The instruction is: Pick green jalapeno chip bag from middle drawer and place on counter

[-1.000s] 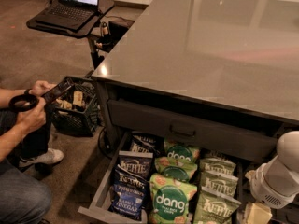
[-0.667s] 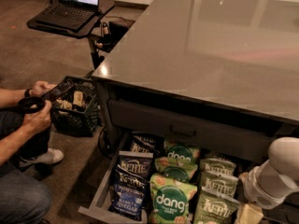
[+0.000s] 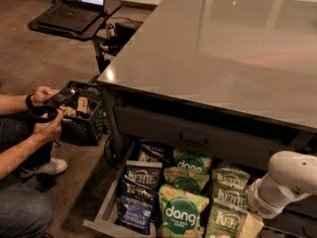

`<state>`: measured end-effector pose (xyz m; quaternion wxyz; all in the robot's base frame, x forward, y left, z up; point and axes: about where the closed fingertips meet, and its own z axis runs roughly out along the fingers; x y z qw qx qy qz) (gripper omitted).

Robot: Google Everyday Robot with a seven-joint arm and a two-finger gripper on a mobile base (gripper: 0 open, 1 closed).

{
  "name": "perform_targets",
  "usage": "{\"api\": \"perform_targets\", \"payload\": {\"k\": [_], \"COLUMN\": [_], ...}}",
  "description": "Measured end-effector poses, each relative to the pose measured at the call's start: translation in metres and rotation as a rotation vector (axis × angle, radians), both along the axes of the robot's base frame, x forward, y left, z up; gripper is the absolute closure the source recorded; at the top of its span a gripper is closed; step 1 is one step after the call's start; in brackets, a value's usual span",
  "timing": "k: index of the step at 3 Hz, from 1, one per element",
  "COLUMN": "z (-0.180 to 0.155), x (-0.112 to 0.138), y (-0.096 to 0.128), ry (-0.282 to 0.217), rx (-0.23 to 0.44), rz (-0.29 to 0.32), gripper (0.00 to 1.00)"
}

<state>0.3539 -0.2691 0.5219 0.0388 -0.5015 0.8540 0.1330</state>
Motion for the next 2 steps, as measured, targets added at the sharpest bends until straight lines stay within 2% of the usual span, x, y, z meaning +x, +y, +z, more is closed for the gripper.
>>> {"api": "perform_targets", "payload": {"k": [2], "z": [-0.044], "x": [0.012], "y": [0.0], "ry": [0.047], "rx": [0.035], "rz": [-0.047], "gripper": [0.13]}}
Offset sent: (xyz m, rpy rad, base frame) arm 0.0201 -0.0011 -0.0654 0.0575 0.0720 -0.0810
